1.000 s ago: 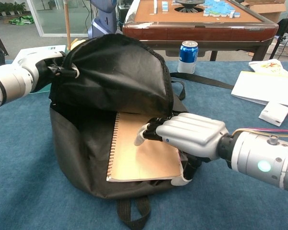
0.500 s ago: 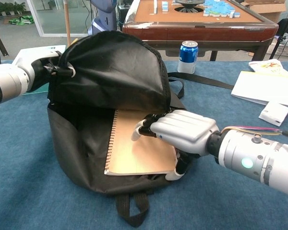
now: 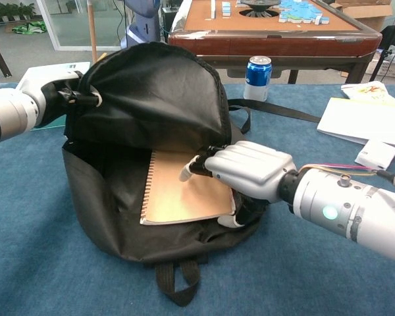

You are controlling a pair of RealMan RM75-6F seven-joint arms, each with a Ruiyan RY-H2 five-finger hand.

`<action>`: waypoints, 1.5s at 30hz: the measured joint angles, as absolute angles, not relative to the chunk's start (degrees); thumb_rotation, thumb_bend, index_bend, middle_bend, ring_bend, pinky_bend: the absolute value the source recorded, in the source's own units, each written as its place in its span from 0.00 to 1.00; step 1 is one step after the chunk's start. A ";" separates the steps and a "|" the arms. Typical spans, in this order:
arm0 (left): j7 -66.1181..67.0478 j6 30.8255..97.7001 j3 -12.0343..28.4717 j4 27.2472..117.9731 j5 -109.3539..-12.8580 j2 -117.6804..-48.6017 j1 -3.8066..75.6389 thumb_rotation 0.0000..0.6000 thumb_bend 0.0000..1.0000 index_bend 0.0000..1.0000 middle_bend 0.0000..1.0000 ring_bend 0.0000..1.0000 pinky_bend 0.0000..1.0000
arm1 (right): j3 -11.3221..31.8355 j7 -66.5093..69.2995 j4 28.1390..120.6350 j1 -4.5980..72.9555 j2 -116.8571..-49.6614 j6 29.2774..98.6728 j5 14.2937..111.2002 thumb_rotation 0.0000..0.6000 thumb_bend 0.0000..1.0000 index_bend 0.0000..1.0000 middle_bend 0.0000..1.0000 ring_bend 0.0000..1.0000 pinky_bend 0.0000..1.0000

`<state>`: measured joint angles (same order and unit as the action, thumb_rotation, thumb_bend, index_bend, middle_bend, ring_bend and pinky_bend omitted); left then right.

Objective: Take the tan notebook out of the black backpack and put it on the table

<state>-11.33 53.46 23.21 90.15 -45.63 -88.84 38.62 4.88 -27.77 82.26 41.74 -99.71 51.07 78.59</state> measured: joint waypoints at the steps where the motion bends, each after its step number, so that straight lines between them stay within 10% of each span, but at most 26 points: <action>1: -11.42 53.41 23.26 90.13 -45.57 -88.81 38.60 1.00 0.89 0.42 0.06 0.02 0.05 | 4.87 -27.64 81.84 41.82 -99.87 51.21 78.82 1.00 0.32 0.19 0.20 0.08 0.16; 45: -14.38 52.30 24.69 89.71 -46.08 -88.23 38.74 1.00 0.88 0.42 0.06 0.01 0.05 | 5.42 -15.96 65.68 46.24 -104.70 66.86 95.14 1.00 0.54 0.92 0.49 0.38 0.34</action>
